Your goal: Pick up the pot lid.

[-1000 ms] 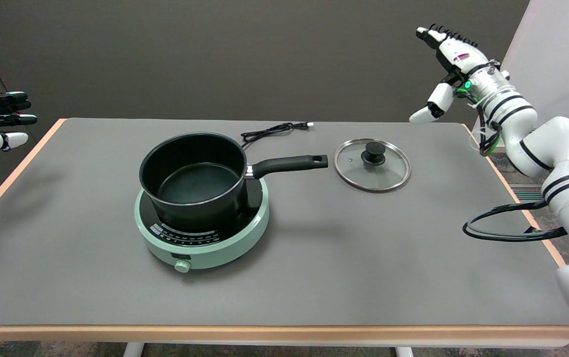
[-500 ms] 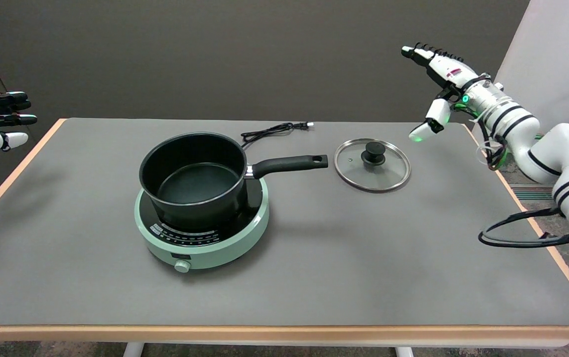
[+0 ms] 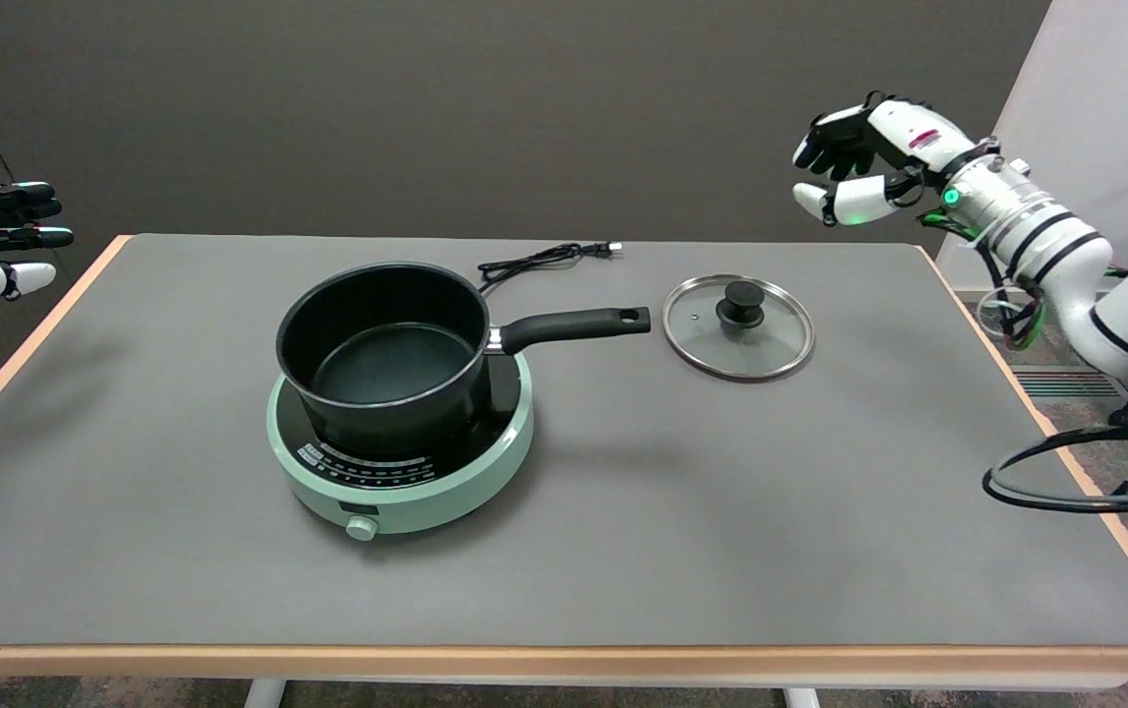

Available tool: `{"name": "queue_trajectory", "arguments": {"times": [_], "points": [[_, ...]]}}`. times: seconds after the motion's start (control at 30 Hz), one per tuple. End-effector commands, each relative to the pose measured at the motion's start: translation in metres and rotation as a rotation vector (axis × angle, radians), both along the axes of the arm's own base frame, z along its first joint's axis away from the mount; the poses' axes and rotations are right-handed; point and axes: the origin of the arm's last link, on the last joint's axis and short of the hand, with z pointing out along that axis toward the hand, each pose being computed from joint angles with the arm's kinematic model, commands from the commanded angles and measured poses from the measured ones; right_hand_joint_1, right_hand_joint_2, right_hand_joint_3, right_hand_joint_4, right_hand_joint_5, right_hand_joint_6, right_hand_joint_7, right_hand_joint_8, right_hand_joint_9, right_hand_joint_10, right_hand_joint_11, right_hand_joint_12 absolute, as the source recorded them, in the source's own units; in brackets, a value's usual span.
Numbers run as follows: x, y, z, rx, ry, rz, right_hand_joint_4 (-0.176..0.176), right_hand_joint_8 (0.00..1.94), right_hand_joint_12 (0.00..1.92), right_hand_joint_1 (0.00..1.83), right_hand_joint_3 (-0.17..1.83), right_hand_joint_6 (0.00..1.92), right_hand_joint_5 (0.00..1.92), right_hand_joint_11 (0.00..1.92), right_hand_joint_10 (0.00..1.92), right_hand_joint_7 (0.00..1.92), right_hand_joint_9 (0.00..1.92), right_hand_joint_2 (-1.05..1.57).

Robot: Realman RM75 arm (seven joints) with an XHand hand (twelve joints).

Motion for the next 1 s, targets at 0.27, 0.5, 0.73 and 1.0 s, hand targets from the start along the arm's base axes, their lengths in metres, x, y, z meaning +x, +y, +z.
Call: {"name": "queue_trajectory", "arguments": {"times": [0.27, 0.5, 0.73, 1.0], "points": [[0.019, 0.035, -0.016, 0.027, 0.075, 0.057, 0.057, 0.41, 1.3, 0.78, 0.76, 0.63, 0.74, 0.6, 0.76, 0.9, 0.84, 0.72], [0.003, 0.013, -0.034, 0.047, 0.131, -0.017, 0.038, 0.36, 1.3, 0.81, 0.79, 0.49, 0.71, 0.59, 0.74, 0.85, 0.82, 0.71], [-0.012, -0.009, -0.045, 0.044, 0.118, -0.059, 0.029, 0.33, 1.29, 0.83, 0.81, 0.44, 0.7, 0.58, 0.71, 0.81, 0.8, 0.7], [-0.033, -0.028, -0.05, 0.038, 0.1, -0.112, 0.025, 0.27, 1.27, 0.87, 0.88, 0.4, 0.65, 0.53, 0.64, 0.74, 0.74, 0.65]]}}
